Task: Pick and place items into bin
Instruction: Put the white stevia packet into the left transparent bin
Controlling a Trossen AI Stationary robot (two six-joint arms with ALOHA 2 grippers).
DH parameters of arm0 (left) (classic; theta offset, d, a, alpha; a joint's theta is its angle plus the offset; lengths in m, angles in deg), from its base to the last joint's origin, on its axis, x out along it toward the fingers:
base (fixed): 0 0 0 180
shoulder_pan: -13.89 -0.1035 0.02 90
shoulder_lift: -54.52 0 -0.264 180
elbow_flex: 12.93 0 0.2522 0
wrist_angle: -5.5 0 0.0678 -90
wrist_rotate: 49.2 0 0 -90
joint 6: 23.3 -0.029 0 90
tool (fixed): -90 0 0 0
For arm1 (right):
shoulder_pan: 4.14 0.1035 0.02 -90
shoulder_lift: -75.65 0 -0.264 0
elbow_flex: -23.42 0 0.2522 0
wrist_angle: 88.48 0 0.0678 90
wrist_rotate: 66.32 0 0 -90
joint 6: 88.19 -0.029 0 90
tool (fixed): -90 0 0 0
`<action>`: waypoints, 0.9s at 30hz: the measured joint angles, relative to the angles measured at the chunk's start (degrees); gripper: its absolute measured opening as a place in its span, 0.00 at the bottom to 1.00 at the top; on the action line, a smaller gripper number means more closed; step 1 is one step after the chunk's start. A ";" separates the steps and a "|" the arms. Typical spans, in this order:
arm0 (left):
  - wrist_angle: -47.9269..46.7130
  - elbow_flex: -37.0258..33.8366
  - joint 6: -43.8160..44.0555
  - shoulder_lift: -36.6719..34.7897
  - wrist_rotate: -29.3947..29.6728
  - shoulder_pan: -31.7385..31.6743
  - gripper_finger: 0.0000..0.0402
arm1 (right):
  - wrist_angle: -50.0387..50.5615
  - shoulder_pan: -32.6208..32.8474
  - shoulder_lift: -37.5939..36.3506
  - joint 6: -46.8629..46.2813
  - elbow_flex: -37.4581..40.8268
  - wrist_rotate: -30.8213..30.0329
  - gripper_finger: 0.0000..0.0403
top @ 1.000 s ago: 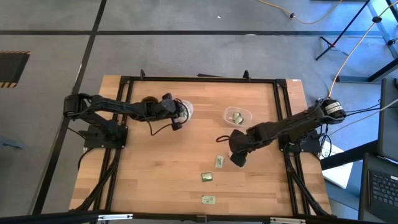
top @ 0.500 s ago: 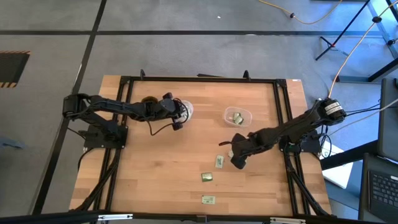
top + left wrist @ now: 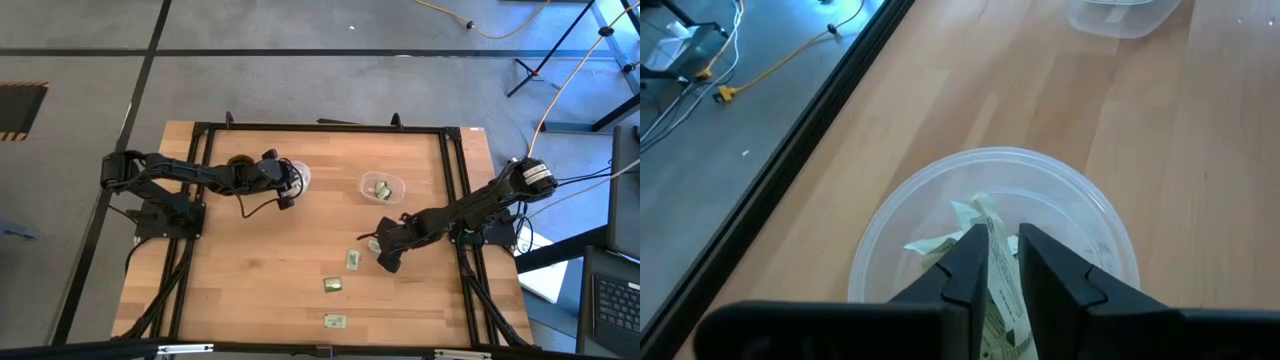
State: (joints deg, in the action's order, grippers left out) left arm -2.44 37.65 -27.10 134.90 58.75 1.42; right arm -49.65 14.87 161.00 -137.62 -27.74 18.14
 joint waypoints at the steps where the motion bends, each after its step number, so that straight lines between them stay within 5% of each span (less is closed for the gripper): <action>1: 0.00 0.00 0.00 0.00 0.00 0.00 0.14 | -0.43 0.14 0.08 0.04 -0.19 0.00 0.30; 19: 0.00 0.00 -0.02 0.00 0.05 0.00 0.13 | -4.70 0.41 5.91 -0.04 -1.20 -0.89 0.29; 27: 0.00 0.00 -0.02 0.00 0.07 0.00 0.14 | -1.72 0.36 6.37 1.77 -3.21 -1.60 0.12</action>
State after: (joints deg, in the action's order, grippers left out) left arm -2.44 37.65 -27.12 134.90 58.82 1.42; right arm -51.36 15.23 167.37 -135.85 -30.95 16.54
